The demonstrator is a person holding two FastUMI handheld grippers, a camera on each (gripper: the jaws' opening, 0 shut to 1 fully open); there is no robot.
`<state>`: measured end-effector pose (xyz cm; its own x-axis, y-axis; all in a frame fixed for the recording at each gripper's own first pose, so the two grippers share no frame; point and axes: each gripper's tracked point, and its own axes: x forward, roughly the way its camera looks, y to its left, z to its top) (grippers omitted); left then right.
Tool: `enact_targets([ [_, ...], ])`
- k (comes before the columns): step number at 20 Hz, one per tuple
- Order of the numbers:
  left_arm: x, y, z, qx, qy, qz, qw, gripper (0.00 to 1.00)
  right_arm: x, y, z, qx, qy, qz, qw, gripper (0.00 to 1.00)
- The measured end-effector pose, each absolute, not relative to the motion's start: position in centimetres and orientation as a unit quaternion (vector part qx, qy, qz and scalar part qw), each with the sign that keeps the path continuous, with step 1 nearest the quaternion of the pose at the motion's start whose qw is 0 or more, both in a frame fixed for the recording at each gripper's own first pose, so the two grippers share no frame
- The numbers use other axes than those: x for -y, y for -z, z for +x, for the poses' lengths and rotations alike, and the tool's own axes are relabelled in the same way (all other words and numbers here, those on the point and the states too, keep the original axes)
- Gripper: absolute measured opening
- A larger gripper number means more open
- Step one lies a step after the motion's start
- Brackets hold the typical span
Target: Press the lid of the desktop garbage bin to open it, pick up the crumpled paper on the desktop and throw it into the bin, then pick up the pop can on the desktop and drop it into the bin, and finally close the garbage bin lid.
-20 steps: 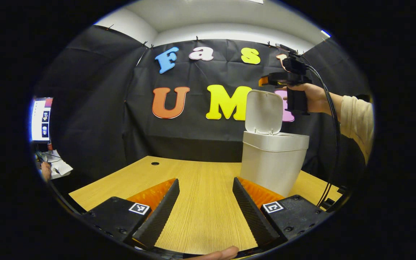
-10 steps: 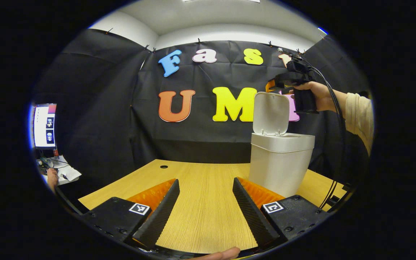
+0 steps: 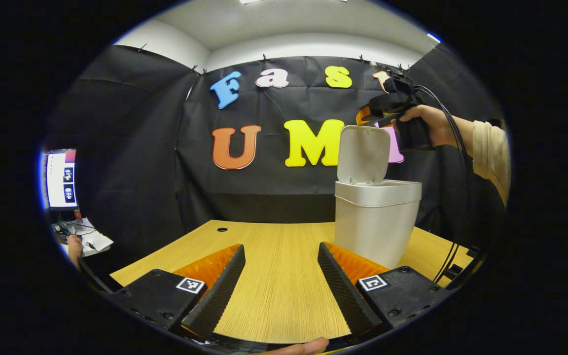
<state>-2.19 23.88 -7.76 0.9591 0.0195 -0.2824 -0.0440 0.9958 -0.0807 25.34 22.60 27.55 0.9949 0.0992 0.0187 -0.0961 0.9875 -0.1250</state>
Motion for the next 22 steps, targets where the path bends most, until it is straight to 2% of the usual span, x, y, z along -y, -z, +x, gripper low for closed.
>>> enact_targets([
  [3,-25.5,7.5,-2.0,-0.135,-0.042,-0.037,0.989,0.97,-21.8,-26.6,24.7,-0.009,-0.059,-0.048,0.997,0.96],
  [8,-25.8,8.3,-1.6,-0.144,-0.047,-0.042,0.988,0.97,-21.7,-19.7,23.4,-0.14,-0.056,-0.118,0.982,0.94],
  [12,-26.2,8.4,-1.5,-0.145,-0.054,-0.033,0.987,0.97,-22.6,-18.1,22.9,-0.152,-0.068,-0.131,0.977,0.93],
  [17,-25.0,9.3,-1.3,-0.156,-0.047,-0.022,0.986,0.97,-21.6,-14.9,21.8,-0.202,-0.056,-0.145,0.967,0.95],
  [18,-24.9,9.4,-1.4,-0.159,-0.045,-0.027,0.986,0.97,-21.4,-14.5,21.6,-0.205,-0.057,-0.145,0.966,0.98],
  [21,-25.4,9.6,-1.7,-0.164,-0.055,-0.03,0.984,0.97,-20.5,-13.3,20.8,-0.208,-0.058,-0.126,0.968,0.95],
  [22,-25.5,9.7,-1.7,-0.165,-0.059,-0.034,0.984,0.98,-20.2,-12.7,20.5,-0.21,-0.058,-0.114,0.969,0.99],
])
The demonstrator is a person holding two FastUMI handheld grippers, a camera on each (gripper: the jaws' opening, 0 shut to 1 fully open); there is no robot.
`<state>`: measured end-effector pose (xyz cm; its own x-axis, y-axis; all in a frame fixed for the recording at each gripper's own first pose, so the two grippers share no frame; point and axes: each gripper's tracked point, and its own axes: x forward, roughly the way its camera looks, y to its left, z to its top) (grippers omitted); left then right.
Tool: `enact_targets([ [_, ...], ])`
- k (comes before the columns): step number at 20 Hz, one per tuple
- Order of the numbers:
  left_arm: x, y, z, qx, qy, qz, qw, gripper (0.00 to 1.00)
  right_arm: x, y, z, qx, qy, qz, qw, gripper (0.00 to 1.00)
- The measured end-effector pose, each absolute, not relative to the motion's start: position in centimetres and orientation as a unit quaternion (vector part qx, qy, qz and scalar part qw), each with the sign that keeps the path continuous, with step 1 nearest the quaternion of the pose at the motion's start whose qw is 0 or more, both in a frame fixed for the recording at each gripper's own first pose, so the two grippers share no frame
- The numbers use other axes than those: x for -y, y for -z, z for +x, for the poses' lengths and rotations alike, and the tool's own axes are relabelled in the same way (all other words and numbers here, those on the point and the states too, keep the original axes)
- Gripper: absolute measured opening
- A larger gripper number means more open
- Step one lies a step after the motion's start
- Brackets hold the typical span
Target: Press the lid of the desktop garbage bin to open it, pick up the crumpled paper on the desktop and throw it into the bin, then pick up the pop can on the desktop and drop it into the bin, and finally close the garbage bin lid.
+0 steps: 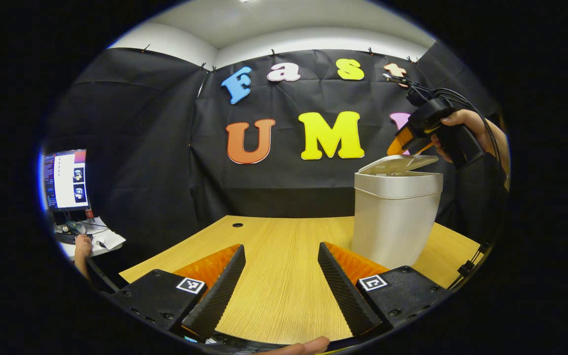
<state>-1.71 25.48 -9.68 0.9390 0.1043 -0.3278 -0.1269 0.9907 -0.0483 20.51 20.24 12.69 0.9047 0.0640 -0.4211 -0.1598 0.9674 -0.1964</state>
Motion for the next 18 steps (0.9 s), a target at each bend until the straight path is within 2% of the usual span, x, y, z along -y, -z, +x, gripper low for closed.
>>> enact_targets([
  [3,-24.5,10.1,-2.4,-0.173,-0.05,-0.048,0.982,0.98,-19.4,-10.6,19.2,-0.211,-0.065,-0.086,0.971,0.96],
  [4,-24.1,10.2,-2.7,-0.176,-0.047,-0.052,0.982,0.97,-19.3,-11.0,18.7,-0.196,-0.069,-0.072,0.975,1.0],
  [6,-23.6,9.9,-3.5,-0.176,-0.043,-0.056,0.982,0.98,-19.0,-10.8,17.6,-0.181,-0.073,-0.065,0.979,0.94],
  [7,-23.3,9.6,-3.9,-0.171,-0.041,-0.054,0.983,0.97,-18.8,-10.7,17.2,-0.175,-0.072,-0.066,0.98,0.98],
  [13,-21.7,8.9,-6.3,-0.171,-0.023,-0.038,0.984,0.97,-18.6,-10.5,14.8,-0.139,-0.05,-0.063,0.987,0.98],
  [18,-21.3,8.5,-7.7,-0.17,-0.015,-0.037,0.985,0.97,-18.6,-10.1,14.6,-0.144,-0.046,-0.038,0.988,1.0],
])
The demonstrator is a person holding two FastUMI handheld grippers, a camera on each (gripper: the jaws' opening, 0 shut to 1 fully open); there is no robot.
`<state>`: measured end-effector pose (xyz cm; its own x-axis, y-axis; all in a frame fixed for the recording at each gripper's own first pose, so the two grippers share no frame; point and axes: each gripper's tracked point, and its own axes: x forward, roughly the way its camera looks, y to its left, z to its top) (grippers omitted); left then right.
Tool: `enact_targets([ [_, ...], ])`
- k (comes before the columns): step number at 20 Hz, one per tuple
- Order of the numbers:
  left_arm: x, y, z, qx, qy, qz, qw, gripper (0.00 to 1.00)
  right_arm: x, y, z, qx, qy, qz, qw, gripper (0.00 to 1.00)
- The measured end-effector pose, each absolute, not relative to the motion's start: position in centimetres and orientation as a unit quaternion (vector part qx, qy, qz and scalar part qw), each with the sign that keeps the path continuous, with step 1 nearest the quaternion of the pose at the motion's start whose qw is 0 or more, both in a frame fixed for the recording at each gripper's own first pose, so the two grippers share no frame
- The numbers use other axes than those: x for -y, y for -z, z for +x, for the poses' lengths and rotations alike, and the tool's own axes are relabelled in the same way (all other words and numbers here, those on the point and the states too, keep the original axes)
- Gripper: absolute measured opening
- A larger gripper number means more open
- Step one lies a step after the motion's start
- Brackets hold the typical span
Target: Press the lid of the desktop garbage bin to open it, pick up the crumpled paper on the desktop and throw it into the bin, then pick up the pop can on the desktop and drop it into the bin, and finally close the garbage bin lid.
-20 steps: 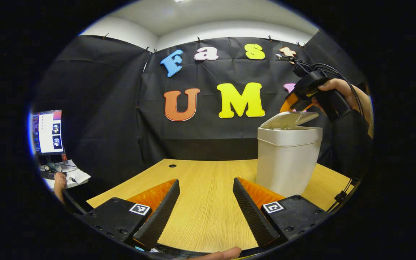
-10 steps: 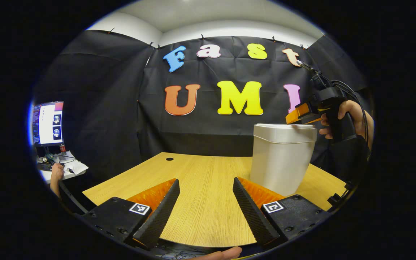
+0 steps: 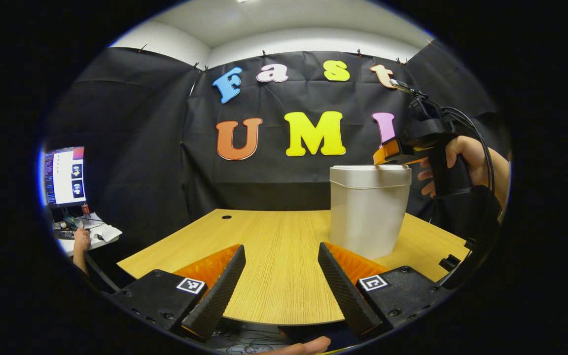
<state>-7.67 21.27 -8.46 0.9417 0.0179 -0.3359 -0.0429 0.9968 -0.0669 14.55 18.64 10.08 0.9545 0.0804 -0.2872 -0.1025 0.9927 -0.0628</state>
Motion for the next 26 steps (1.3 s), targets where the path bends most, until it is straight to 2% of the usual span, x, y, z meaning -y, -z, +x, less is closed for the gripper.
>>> enact_targets([
  [4,-21.8,8.3,-7.8,-0.167,-0.018,-0.038,0.985,0.97,-18.5,-9.5,14.6,-0.156,-0.05,-0.039,0.986,0.99],
  [26,-20.7,10.5,-2.2,-0.172,-0.014,-0.034,0.984,0.97,-19.1,-9.6,15.0,-0.083,-0.032,-0.047,0.995,0.98],
])
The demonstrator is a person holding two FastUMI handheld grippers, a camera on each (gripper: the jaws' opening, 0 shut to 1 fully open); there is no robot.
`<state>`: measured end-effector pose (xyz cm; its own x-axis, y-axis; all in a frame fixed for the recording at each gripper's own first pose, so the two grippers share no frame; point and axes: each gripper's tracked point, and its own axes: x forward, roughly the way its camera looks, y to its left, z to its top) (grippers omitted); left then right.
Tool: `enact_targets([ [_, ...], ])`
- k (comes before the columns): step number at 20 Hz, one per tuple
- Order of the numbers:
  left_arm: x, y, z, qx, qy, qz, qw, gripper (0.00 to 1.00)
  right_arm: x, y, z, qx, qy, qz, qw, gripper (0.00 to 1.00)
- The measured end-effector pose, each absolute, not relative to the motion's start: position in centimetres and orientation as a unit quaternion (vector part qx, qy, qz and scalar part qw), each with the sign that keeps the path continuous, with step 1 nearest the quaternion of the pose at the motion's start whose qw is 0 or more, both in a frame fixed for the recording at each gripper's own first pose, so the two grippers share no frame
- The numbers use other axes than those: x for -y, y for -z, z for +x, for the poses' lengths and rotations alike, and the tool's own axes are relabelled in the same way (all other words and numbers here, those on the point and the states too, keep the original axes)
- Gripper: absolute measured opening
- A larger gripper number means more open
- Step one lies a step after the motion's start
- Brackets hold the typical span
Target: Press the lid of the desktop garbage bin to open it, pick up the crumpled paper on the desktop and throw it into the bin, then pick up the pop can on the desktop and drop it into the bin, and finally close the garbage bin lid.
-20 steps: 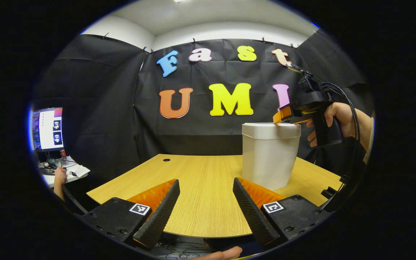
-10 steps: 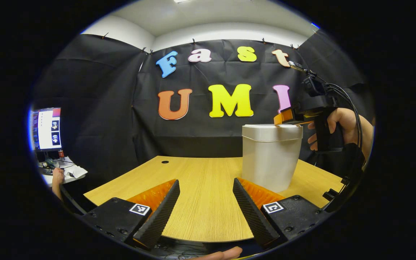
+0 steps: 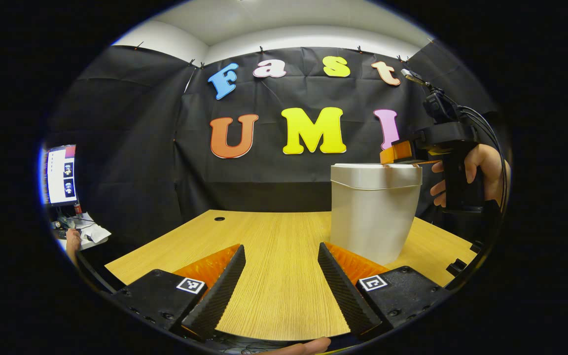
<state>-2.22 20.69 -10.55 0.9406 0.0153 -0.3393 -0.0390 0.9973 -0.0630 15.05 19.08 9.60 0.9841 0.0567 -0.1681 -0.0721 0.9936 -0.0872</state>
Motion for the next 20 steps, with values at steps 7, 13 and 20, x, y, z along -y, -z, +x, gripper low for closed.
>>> enact_targets([
  [7,-21.4,11.3,-0.1,-0.171,-0.022,-0.036,0.984,0.97,-17.7,-11.1,13.7,-0.048,-0.001,-0.064,0.997,0.95],
  [13,-22.3,11.9,0.9,-0.174,-0.028,-0.034,0.984,0.97,-18.9,-9.8,6.2,0.01,0.008,-0.111,0.994,0.95],
  [20,-22.7,11.4,0.8,-0.165,-0.03,-0.03,0.985,0.97,-20.3,-5.2,-0.5,0.015,-0.041,-0.12,0.992,0.95],
])
